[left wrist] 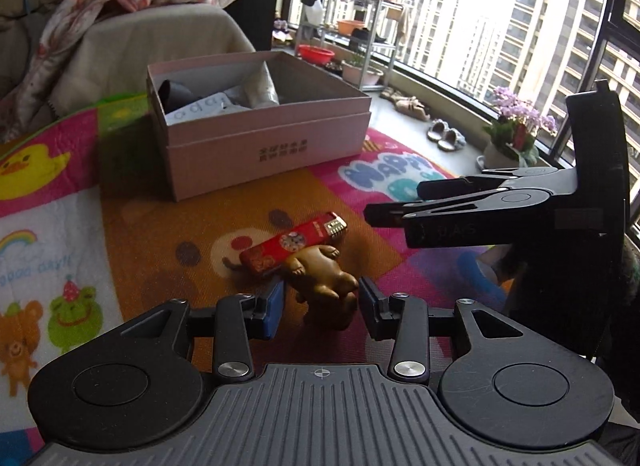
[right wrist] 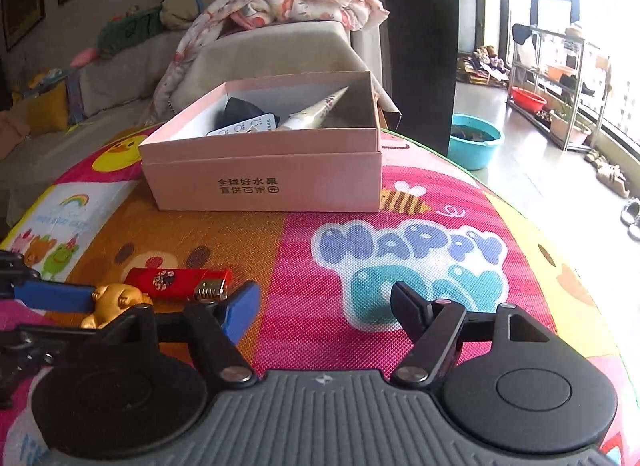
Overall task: Organize rigid objects
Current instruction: 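Grasp the red lighter on the mat with the right tool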
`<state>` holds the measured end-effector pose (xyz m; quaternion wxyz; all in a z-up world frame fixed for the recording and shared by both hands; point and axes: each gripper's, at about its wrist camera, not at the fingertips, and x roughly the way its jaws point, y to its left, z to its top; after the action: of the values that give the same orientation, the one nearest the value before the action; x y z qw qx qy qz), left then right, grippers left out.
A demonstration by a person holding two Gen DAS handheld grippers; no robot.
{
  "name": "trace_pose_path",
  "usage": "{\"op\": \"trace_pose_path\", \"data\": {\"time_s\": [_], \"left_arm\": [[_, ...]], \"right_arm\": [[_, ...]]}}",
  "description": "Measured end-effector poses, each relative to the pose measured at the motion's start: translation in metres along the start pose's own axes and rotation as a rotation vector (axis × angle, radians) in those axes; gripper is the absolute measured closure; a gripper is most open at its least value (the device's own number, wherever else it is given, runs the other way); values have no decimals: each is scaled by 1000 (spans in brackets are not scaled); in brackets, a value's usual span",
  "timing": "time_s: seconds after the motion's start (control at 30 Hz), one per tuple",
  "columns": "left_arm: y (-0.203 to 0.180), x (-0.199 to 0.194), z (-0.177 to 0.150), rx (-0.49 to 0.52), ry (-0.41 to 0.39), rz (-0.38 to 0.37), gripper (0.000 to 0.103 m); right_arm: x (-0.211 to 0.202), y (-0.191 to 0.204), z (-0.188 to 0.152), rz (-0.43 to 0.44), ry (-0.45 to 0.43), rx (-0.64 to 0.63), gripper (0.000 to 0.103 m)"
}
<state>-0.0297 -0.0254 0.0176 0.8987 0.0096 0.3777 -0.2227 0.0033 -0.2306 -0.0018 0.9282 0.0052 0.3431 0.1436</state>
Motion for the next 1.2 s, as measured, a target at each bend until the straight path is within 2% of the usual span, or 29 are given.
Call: {"op": "trace_pose_path", "data": {"time_s": [0.3,0.43,0.6,0.77,0.97,1.03,1.13,1.17,1.2], "left_arm": [[9,2,-1,-21,0,5,55],[22,-7,-4,-26,-35,90,56],[56,-23,-14,-101,-48,174,57],[80,-32,-23,-163,-57,201,60],[70,-29,-25,-81,-53,166,58],[64,-27,-27,-35,-54,172,54],[56,-24,-30,17,-58,186,52],[55,-24,-30,18,-59,182,52],[55,-23,-30,12,-59,178,52]], "right_arm": [[2,5,0,-3,13,-25,24],[2,8,0,-13,17,-39,23],[4,19,1,-27,29,-93,21],[6,39,0,29,45,-141,20],[14,70,6,88,56,-205,20],[16,80,7,99,47,-236,20],[22,90,10,93,31,-267,20],[24,92,13,94,27,-268,22],[26,93,15,98,25,-269,33]]}}
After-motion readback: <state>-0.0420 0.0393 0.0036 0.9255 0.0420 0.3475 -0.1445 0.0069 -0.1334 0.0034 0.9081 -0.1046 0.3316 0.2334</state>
